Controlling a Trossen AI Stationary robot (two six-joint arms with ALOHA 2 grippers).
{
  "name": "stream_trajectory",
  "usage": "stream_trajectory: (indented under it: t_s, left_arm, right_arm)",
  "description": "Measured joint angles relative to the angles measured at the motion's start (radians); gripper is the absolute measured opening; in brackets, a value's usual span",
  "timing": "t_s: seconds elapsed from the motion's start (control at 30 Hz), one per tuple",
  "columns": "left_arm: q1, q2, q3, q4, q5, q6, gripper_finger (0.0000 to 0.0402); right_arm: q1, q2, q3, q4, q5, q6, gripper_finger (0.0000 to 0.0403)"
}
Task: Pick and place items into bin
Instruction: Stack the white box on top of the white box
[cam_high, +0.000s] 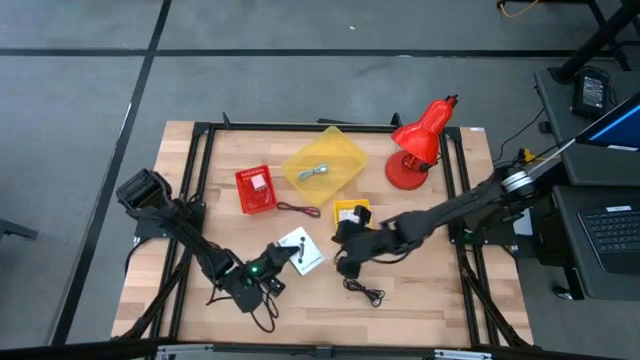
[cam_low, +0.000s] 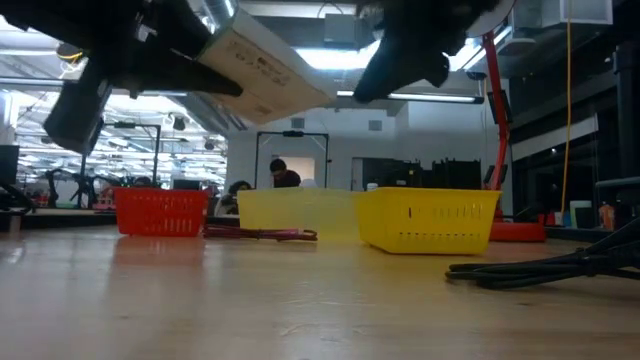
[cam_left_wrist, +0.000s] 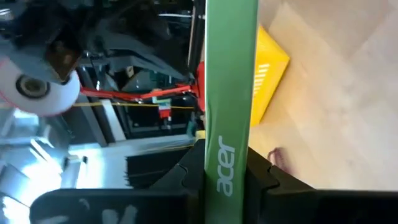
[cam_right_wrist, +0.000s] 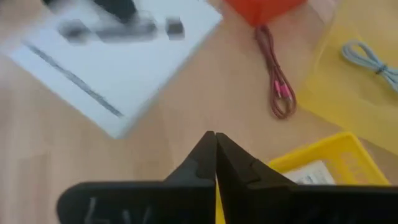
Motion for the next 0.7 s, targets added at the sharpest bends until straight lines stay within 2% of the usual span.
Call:
stream_trajectory:
  t_s: [0.23, 0.37, 0.5, 0.7]
  left_arm:
    - [0.064, 0.000, 0.000, 0.098, 0.067, 0.232, 0.0042]
    - [0.106, 0.000, 0.000, 0.198, 0.087, 0.389, 0.0042]
    - [0.141, 0.000, -0.001, 0.342, 0.137, 0.565, 0.0042]
    - [0.173, 0.000, -0.001, 0.508, 0.229, 0.752, 0.0042]
  right_arm:
    - [0.004, -0.208, -0.337, 0.400, -0.006, 0.061, 0.0000]
    - [0.003, -0.287, -0.485, 0.610, -0.099, 0.119, 0.0000]
    - [0.002, -0.345, -0.565, 0.732, -0.159, 0.123, 0.0004]
    - [0.002, -0.392, -0.586, 0.752, -0.187, 0.061, 0.0027]
